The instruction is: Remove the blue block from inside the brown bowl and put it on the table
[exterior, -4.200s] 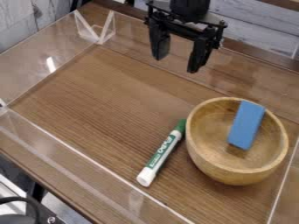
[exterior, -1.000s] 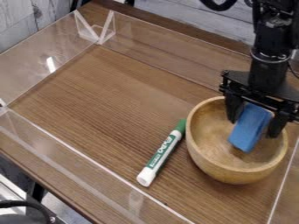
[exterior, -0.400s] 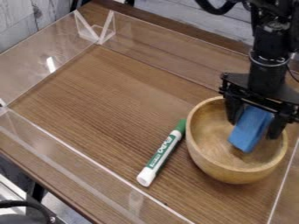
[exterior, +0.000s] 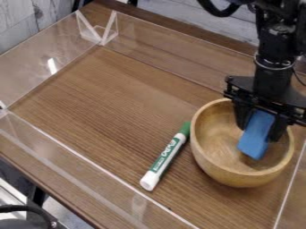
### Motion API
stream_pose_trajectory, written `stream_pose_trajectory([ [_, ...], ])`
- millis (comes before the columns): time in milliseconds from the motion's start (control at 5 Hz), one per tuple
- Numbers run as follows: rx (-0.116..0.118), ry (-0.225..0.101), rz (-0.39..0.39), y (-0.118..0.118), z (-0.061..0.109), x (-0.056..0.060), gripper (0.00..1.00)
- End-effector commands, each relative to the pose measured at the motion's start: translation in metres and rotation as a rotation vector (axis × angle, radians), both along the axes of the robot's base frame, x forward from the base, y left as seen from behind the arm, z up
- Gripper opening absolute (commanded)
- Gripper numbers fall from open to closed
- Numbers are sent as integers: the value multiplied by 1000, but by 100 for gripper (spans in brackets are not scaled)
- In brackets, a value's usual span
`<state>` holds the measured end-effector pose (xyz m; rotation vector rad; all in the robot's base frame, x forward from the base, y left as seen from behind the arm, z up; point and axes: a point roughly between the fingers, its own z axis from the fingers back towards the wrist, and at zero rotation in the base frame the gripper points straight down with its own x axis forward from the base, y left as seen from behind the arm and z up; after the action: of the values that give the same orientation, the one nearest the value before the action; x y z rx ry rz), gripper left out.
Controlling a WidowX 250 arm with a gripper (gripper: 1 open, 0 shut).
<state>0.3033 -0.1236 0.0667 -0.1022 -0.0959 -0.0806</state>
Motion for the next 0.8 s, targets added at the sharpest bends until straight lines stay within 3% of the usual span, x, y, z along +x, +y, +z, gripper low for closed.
stream_pose_trajectory([
  [0, -10, -37, -10, -1, 18, 3, 0],
  [600, 4, -20, -19, 6, 41, 0, 0],
])
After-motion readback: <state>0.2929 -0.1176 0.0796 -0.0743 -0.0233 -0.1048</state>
